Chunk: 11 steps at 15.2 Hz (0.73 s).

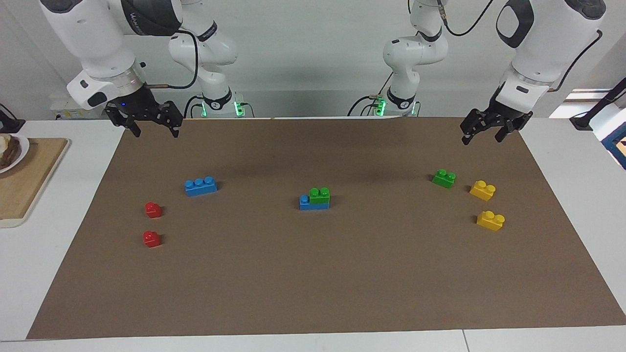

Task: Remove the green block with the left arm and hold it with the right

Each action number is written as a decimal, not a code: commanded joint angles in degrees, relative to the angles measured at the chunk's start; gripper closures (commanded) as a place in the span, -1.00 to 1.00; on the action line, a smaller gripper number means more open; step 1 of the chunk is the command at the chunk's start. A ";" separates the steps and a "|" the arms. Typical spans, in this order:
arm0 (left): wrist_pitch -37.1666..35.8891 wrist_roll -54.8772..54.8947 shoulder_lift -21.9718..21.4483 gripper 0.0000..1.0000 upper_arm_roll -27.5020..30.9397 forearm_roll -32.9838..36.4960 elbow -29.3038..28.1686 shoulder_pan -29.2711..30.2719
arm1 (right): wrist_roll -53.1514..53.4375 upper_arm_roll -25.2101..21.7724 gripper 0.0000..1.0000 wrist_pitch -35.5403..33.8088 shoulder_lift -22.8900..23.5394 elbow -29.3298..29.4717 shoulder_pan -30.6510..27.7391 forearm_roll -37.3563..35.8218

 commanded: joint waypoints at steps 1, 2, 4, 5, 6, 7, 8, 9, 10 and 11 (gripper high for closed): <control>-0.69 -0.36 -1.45 -1.00 0.18 -0.54 -1.03 -0.27 | -0.92 0.47 -1.00 -0.35 -0.52 -0.67 -0.76 -0.35; -0.60 -0.36 -1.45 -1.00 0.18 -0.46 -1.03 -0.27 | -0.92 0.47 -1.00 -0.35 -0.52 -0.58 -0.85 -0.26; -0.60 -0.36 -1.45 -1.00 0.18 -0.46 -1.12 -0.27 | -0.74 0.47 -1.00 -0.44 -0.52 -0.49 -0.85 -0.26; -0.60 -0.36 -1.45 -1.00 0.18 -0.46 -1.03 -0.27 | -0.83 0.38 -1.00 -0.35 -0.52 -0.58 -1.02 -0.26; -0.60 -0.36 -1.45 -1.00 0.10 -0.37 -1.12 -0.27 | -1.09 0.21 -1.00 -0.26 -0.52 -0.49 -1.02 -0.09; -0.60 -0.36 -1.63 -1.00 0.10 -0.37 -1.21 -0.27 | -1.61 0.21 -1.00 0.17 -0.43 -0.49 -1.11 0.00; -0.68 -0.36 -1.80 -1.00 0.10 -0.37 -1.30 -0.27 | -2.49 0.12 -1.00 0.44 -0.43 -0.49 -1.20 0.00; -0.60 -0.36 -1.80 -1.00 0.10 -0.37 -1.30 -0.27 | -2.32 0.12 -1.00 0.53 -0.43 -0.67 -1.29 0.09; -0.60 -0.36 -1.80 -1.00 0.10 -0.37 -1.30 -0.27 | -1.02 0.12 -1.00 1.31 -0.52 -1.19 -1.29 0.09; -0.60 -0.36 -1.80 -1.00 0.10 -0.37 -1.47 -0.27 | 1.26 0.12 -1.00 2.71 -0.60 -1.80 -1.11 0.09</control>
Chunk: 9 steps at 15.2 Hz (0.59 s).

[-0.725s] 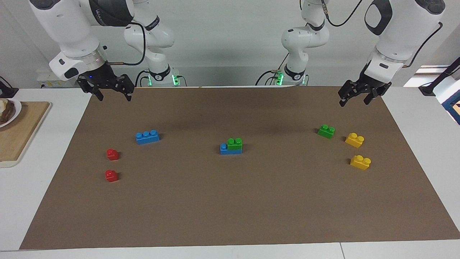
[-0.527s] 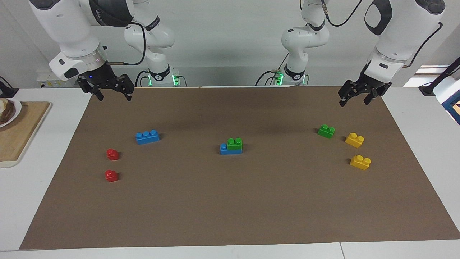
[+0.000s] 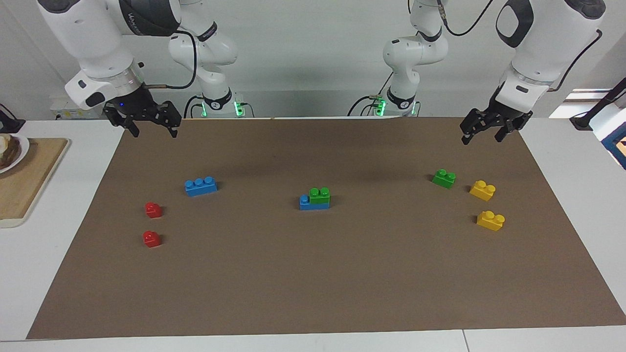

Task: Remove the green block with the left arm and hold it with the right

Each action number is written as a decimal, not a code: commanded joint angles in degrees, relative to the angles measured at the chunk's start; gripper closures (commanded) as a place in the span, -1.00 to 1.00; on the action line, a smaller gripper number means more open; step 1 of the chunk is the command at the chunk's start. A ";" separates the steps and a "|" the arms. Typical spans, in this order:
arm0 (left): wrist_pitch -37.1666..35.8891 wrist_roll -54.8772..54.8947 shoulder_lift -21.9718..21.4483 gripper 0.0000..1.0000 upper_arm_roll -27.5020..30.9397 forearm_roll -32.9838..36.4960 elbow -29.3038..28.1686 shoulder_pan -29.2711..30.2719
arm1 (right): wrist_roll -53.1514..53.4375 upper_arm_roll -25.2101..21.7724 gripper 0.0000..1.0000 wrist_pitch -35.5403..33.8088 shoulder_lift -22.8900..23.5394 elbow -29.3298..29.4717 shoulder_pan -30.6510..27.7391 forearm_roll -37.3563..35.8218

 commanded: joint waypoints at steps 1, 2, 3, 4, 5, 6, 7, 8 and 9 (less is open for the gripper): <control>-0.42 -0.36 -1.78 -1.00 0.17 -0.37 -1.65 -0.27 | 4.31 0.36 -1.00 2.77 -0.78 -2.05 -0.60 0.09; -0.33 -0.36 -1.78 -1.00 0.17 -0.37 -1.65 -0.27 | 7.99 0.36 -1.00 2.86 -0.95 -2.32 -0.43 0.09; -0.16 -0.36 -1.78 -1.00 0.17 -0.37 -1.74 -0.27 | 12.82 0.36 -1.00 3.12 -0.95 -2.58 -0.25 0.00; 0.02 -0.36 -1.87 -1.00 0.17 -0.37 -2.17 -0.27 | 16.43 0.36 -0.99 3.30 -0.87 -2.67 -0.16 0.00; 0.28 -0.36 -2.65 -1.00 0.17 -0.37 -3.31 -0.27 | 19.34 0.54 -0.95 3.82 -0.78 -2.93 -0.16 0.00; 0.63 -0.53 -3.01 -1.00 0.17 -0.37 -4.19 -0.27 | 22.68 0.71 -0.91 4.44 -0.78 -3.54 -0.07 0.00; 0.98 -0.53 -3.10 -1.00 0.17 -0.37 -4.55 -0.27 | 27.67 0.80 -0.87 5.05 -0.78 -3.99 0.88 0.00; 1.07 -0.71 -3.18 -1.00 0.17 -0.37 -4.72 -0.27 | 32.94 0.72 -0.86 5.32 -0.52 -3.99 1.76 0.00; 1.60 -1.06 -3.18 -1.00 0.17 -0.37 -5.07 -0.27 | 37.43 0.80 -0.86 5.32 -0.43 -4.51 2.30 0.00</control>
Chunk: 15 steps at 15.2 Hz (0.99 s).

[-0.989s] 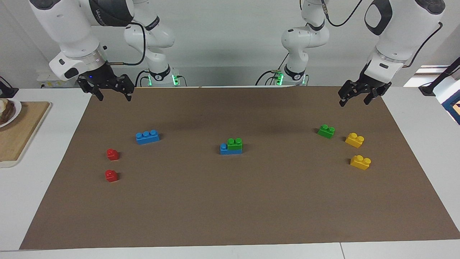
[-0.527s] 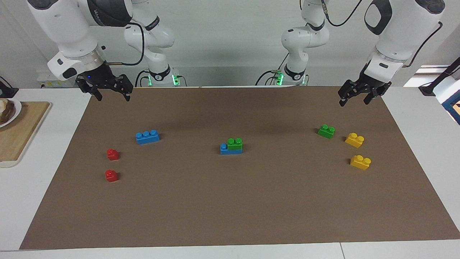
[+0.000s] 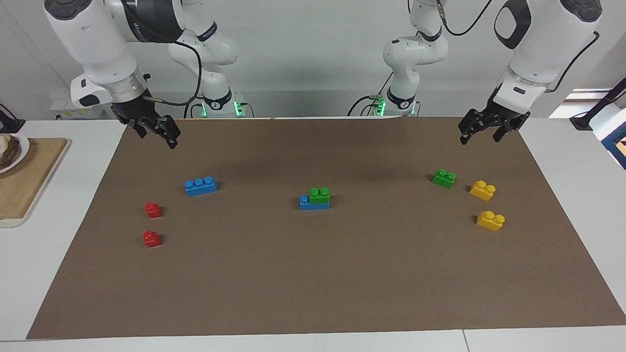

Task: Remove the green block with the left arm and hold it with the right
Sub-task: 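Swing the left gripper while the right gripper swings toward the center brick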

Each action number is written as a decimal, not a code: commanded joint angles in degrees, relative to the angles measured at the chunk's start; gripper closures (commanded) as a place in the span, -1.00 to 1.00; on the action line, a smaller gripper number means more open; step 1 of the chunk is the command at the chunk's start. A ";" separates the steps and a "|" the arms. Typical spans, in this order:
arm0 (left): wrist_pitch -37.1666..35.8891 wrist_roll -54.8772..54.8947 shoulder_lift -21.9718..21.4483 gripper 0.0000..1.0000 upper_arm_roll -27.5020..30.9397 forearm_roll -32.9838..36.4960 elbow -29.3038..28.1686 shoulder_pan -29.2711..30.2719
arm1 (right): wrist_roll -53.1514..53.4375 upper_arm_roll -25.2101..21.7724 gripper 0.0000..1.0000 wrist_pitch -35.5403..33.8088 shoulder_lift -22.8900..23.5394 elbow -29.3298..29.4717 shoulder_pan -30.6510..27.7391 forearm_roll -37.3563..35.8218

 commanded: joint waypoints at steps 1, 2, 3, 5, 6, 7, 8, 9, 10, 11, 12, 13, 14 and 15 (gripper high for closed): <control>2.32 -2.56 -2.89 -1.00 0.10 -0.37 -4.01 -0.35 | 13.10 0.36 -0.86 1.83 -0.48 -2.75 1.82 0.00; 4.07 -5.36 -3.25 -1.00 0.01 -0.37 -5.59 -0.88 | 17.50 0.36 -0.86 1.92 -0.31 -3.19 2.35 0.17; 5.65 -8.87 -3.86 -1.00 0.10 -0.37 -6.65 -2.19 | 21.54 0.36 -0.86 2.62 0.21 -3.46 2.80 1.48; 7.77 -19.66 -3.87 -1.00 0.01 -0.37 -6.83 -3.17 | 26.14 0.36 -0.86 5.07 0.74 -5.65 2.80 4.82; 8.30 -24.59 -3.87 -1.00 -0.08 -0.37 -7.10 -4.04 | 26.68 0.36 -0.86 6.56 1.09 -6.88 2.80 6.40; 8.65 -28.47 -3.87 -1.00 0.01 -0.37 -7.53 -5.61 | 27.38 0.36 -0.86 7.27 1.88 -7.24 2.80 7.72; 9.35 -32.25 -4.04 -1.00 0.01 -0.37 -8.49 -6.15 | 29.73 0.36 -0.86 7.63 2.67 -7.15 2.80 9.38; 10.67 -37.25 -4.30 -1.00 -0.08 -0.46 -9.55 -7.20 | 32.19 0.36 -0.86 7.98 3.29 -7.15 2.89 10.88; 12.07 -43.30 -4.57 -1.00 0.01 -0.46 -10.52 -8.95 | 33.70 0.36 -0.86 8.85 3.99 -7.15 2.89 12.55; 13.39 -49.97 -5.09 -1.00 -0.08 -0.46 -11.83 -9.75 | 34.32 0.36 -0.86 9.73 4.78 -7.24 2.97 14.13; 14.71 -57.00 -5.45 -1.00 -0.08 -0.54 -13.06 -11.06 | 34.94 0.36 -0.86 10.53 5.83 -7.24 2.89 16.15; 16.20 -63.68 -5.80 -1.00 -0.08 -0.54 -14.38 -12.47 | 35.90 0.36 -0.86 11.32 6.80 -7.24 2.89 18.08; 17.78 -68.88 -6.15 -1.00 -0.08 -0.54 -15.61 -13.27 | 37.22 0.36 -0.86 12.19 7.51 -7.24 2.97 19.67; 19.19 -73.11 -6.24 -1.00 -0.17 -0.72 -16.32 -14.41 | 39.06 0.36 -0.86 13.07 8.04 -7.42 3.06 21.25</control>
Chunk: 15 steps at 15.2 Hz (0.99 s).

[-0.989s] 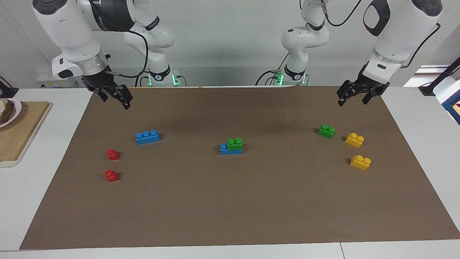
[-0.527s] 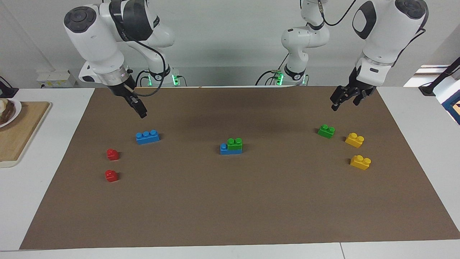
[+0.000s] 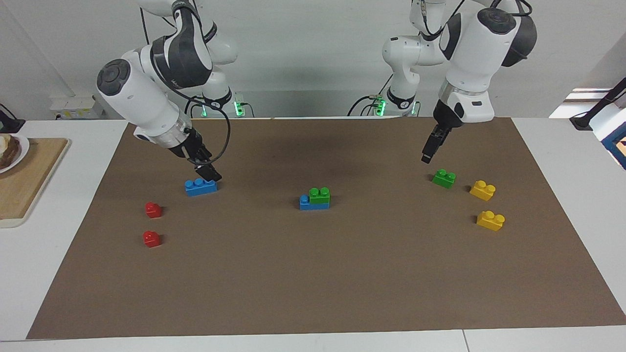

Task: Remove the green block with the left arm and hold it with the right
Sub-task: 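Swing the left gripper while the right gripper swings toward the center brick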

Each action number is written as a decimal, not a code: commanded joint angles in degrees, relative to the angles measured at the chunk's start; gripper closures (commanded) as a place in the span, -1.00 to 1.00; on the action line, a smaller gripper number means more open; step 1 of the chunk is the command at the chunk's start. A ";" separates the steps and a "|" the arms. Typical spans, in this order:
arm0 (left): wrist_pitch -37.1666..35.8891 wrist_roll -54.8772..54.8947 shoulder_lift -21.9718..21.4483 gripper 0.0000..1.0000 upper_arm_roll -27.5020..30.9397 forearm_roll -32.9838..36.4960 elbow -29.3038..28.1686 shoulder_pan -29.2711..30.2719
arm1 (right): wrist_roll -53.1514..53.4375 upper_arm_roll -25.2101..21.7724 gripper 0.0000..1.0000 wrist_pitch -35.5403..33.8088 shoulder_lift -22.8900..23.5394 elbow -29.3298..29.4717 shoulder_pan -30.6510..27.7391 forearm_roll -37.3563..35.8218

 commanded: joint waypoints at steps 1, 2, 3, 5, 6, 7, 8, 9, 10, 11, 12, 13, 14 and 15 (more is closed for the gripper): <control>4.54 -12.55 -3.03 -1.00 0.63 -0.71 -5.22 -3.20 | 4.88 0.14 -0.86 2.74 1.85 -0.63 -0.19 5.34; 4.72 -15.54 -2.77 -1.00 0.63 -0.71 -5.31 -3.65 | 6.21 0.14 -0.86 3.62 2.64 -0.72 -0.19 7.88; 5.41 -18.35 -2.42 -1.00 0.63 -0.71 -5.31 -5.05 | 7.53 0.14 -0.86 4.59 3.34 -0.90 -0.19 10.52; 7.35 -24.68 -1.98 -1.00 0.63 -0.80 -5.49 -6.64 | 9.99 0.14 -0.86 6.78 4.92 -1.16 1.20 12.74; 7.62 -27.41 -1.80 -1.00 0.63 -0.80 -5.49 -7.08 | 11.22 0.14 -0.84 7.84 5.28 -1.25 2.35 12.74; 8.05 -29.96 -1.11 -1.00 0.63 -0.80 -5.49 -8.39 | 12.80 0.14 -0.84 8.89 5.98 -1.16 3.23 12.92; 8.41 -33.03 -0.66 -1.00 0.63 -0.80 -5.40 -8.92 | 13.60 0.14 -0.84 9.86 6.51 -1.16 3.85 13.96; 8.50 -35.15 -0.14 -1.00 0.63 -0.80 -5.40 -9.71 | 13.78 0.14 -0.83 11.35 6.95 -1.42 4.29 15.63; 8.50 -36.30 1.00 -1.00 0.63 -0.80 -5.14 -11.29 | 13.78 0.14 -0.83 12.32 7.56 -1.69 4.73 15.99; 8.59 -38.05 2.32 -1.00 0.63 -0.80 -4.88 -13.04 | 13.87 0.14 -0.83 12.94 8.18 -1.69 5.43 16.08; 9.37 -40.07 3.55 -1.00 0.71 -0.80 -4.79 -14.45 | 14.04 0.14 -0.82 14.69 8.10 -2.56 6.56 16.43; 10.33 -41.83 4.43 -1.00 0.63 -0.80 -4.79 -15.16 | 14.39 0.14 -0.80 16.70 7.83 -3.79 7.71 16.87; 11.04 -43.15 5.39 -1.00 0.63 -0.89 -4.70 -15.52 | 14.92 0.14 -0.80 17.86 7.83 -4.58 8.15 18.00; 11.74 -44.73 6.19 -1.00 0.63 -1.06 -4.44 -16.22 | 14.92 0.14 -0.80 18.22 8.44 -4.77 8.42 18.54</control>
